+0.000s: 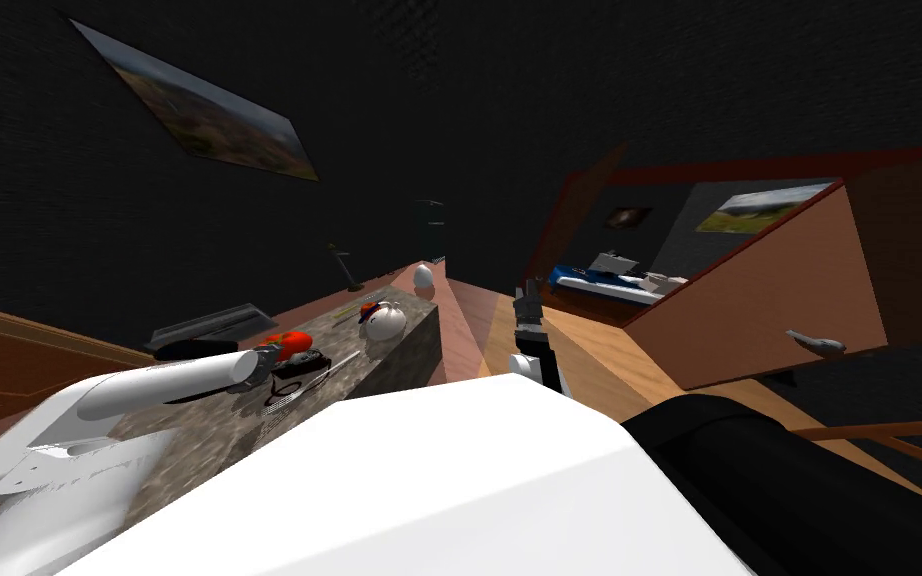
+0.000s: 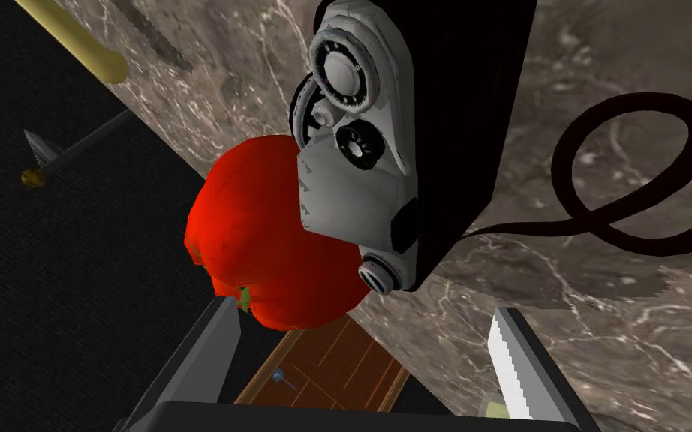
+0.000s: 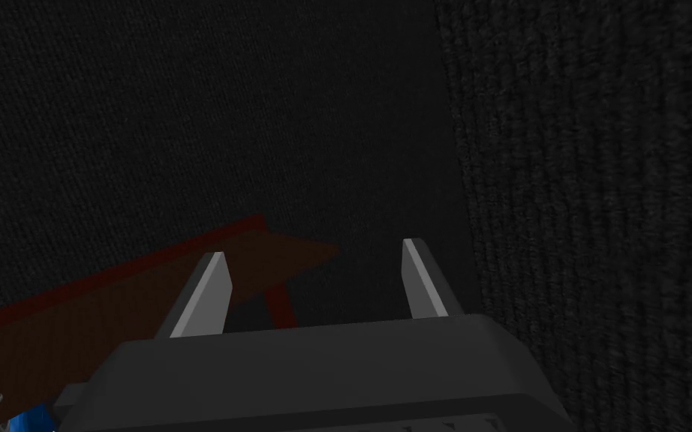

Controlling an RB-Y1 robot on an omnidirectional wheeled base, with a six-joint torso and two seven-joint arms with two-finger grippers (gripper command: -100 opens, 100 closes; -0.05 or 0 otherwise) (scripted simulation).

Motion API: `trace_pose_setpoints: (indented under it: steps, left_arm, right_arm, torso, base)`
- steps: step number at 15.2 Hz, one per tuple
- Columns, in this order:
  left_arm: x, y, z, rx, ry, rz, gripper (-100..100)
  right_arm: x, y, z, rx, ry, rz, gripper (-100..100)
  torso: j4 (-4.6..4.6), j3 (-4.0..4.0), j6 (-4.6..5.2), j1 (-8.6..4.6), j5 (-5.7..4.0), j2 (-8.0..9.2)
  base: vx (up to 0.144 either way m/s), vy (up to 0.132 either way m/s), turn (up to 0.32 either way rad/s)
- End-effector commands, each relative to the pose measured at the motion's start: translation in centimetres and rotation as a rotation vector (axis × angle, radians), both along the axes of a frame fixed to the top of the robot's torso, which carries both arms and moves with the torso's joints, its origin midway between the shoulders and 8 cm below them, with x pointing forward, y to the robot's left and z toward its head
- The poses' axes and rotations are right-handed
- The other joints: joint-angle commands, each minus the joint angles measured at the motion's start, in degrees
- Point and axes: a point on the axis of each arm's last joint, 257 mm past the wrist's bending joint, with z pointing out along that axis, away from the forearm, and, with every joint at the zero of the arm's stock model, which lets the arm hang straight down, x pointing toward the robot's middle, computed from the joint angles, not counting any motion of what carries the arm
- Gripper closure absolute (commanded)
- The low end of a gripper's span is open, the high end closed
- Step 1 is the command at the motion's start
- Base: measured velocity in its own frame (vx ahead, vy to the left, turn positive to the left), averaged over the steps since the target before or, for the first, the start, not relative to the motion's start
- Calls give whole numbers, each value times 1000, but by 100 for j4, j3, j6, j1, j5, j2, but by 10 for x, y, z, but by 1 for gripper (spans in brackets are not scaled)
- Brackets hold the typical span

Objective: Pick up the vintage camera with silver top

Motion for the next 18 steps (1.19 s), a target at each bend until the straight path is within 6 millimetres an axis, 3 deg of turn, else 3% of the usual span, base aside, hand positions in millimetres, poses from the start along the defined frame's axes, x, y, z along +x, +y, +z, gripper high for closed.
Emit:
trace_pose_setpoints:
  steps: [1,9,18]
  left_arm:
    - [-9,2,-4,-18,36,20,-100]
    - [-43,15,-9,-84,148,107,-100]
    - [-82,15,-14,-171,278,192,-100]
  right_arm:
    - [0,0,0,0,0,0,0]
    - [0,0,0,0,0,0,0]
    - [0,0,0,0,0,0,0]
  torso:
    - [0,0,0,0,0,0]
    - [0,1,-4,1,0,1]
    - [0,0,-4,4,1,1]
  base:
    - [15,4,-70]
    - [16,4,-107]
    - [17,9,-100]
